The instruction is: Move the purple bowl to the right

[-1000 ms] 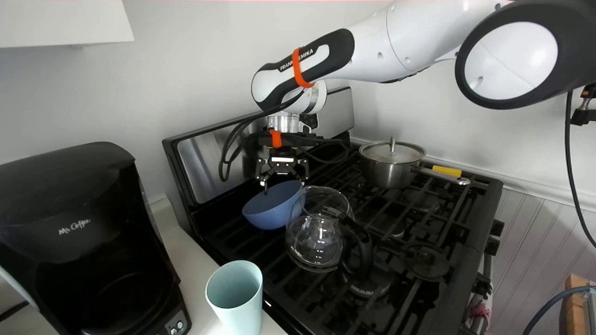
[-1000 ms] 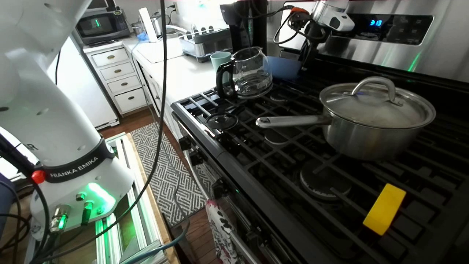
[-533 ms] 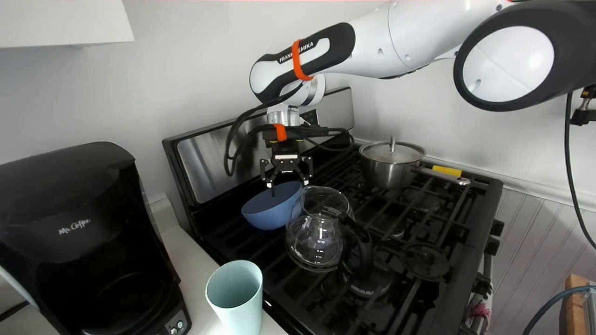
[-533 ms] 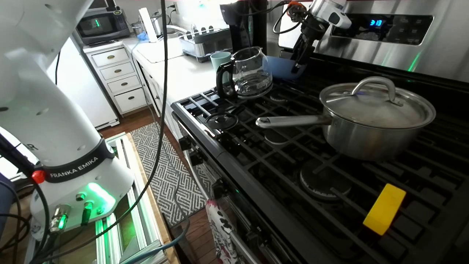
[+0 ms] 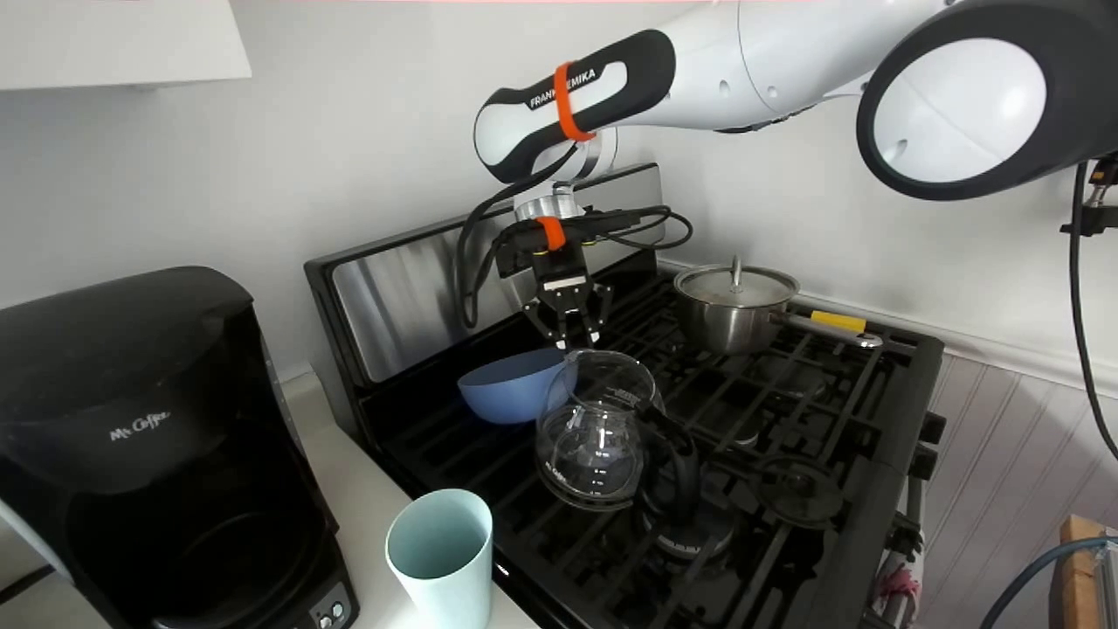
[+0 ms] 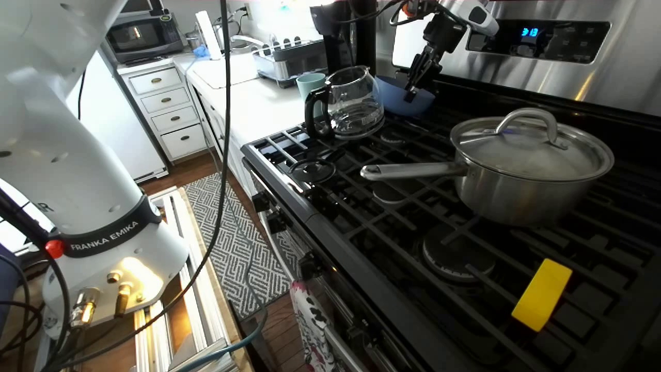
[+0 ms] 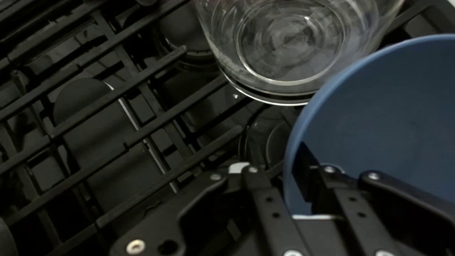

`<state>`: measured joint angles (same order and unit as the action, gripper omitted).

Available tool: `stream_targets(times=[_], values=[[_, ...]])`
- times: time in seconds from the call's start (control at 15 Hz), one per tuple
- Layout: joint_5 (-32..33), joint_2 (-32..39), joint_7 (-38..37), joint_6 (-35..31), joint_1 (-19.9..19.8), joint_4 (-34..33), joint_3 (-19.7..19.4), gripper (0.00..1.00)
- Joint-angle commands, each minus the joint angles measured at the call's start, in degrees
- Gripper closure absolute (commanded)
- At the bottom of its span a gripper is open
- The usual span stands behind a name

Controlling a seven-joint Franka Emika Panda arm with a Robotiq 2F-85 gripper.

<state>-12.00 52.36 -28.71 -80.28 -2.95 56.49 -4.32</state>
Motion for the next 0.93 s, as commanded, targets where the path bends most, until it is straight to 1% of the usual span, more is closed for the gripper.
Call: stream_targets(times=[0.0, 0.33, 0.67, 0.87], values=[[1.64, 0.81, 0.99, 2.35, 0.08, -1.67, -0.33, 0.99], [1.47, 0.54, 0.77, 0.66, 0.03, -1.56, -0.2, 0.99], [1.89, -3.73, 1.28, -2.9, 0.64, 2.28, -0.43, 0.99], [2.32, -3.73, 0.98, -1.76, 0.79, 1.95, -0.33, 0.99]])
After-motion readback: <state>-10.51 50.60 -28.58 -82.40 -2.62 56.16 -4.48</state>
